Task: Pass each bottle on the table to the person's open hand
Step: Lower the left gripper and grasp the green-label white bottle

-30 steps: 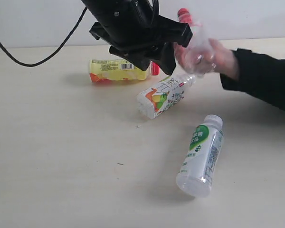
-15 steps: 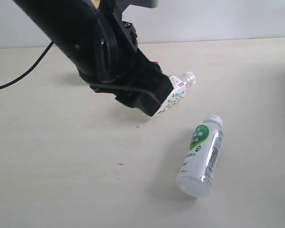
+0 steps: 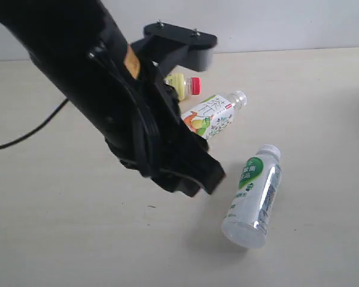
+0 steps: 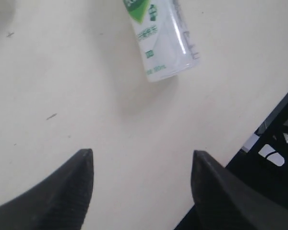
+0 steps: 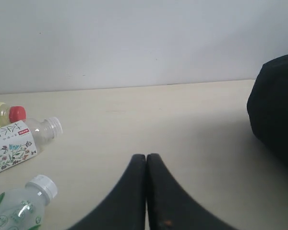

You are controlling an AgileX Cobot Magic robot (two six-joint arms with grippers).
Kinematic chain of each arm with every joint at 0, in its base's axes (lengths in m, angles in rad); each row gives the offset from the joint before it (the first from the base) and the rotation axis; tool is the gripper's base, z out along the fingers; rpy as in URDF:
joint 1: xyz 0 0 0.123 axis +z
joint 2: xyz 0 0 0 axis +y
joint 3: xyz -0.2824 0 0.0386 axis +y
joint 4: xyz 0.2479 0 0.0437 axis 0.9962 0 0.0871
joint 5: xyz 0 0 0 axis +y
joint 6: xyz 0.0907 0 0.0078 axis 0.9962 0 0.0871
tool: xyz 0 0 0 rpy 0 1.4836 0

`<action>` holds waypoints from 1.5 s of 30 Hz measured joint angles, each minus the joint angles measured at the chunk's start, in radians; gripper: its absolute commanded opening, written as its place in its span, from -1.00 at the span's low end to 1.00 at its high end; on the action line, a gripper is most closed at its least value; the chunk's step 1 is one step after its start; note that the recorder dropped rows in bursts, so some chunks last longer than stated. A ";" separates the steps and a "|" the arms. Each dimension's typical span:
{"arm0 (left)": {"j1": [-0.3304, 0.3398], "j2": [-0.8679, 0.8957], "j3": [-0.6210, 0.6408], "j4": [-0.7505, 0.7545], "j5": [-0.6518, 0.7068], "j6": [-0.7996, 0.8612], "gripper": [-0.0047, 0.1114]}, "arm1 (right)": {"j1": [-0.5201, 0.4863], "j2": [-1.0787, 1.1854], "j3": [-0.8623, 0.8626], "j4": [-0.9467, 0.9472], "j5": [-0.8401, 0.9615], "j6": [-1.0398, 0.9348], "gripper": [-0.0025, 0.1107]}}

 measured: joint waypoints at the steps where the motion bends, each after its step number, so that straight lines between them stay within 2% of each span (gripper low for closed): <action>1: -0.019 0.017 0.000 0.000 -0.023 -0.013 0.09 | 0.000 0.000 0.000 0.000 0.000 0.000 -0.95; 4: -0.066 0.073 0.000 -0.002 -0.082 -0.047 0.09 | 0.000 0.000 0.000 0.000 0.000 0.000 -0.95; 8: -0.092 0.166 -0.037 -0.002 -0.101 -0.075 0.09 | 0.000 0.000 0.000 0.000 0.000 0.000 -0.95; 14: -0.106 0.302 -0.176 -0.002 -0.092 -0.084 0.09 | 0.000 0.000 0.000 0.000 0.000 0.000 -0.95; 20: -0.112 0.428 -0.349 0.015 -0.044 -0.096 0.09 | 0.000 0.000 0.000 0.000 0.000 0.000 -0.95; 26: -0.112 0.541 -0.466 0.123 0.039 -0.160 0.09 | 0.000 0.000 0.000 0.000 0.000 0.000 -0.95; 30: -0.112 0.581 -0.494 0.145 0.031 -0.182 0.12 | 0.000 0.000 0.000 0.000 0.000 0.000 -0.95; 36: -0.112 0.599 -0.500 0.199 0.011 -0.208 0.47 | 0.000 0.000 0.000 0.000 0.000 0.000 -0.95; 45: -0.112 0.644 -0.500 0.225 -0.039 -0.215 0.48 | 0.000 0.000 0.000 0.000 0.000 0.000 -0.95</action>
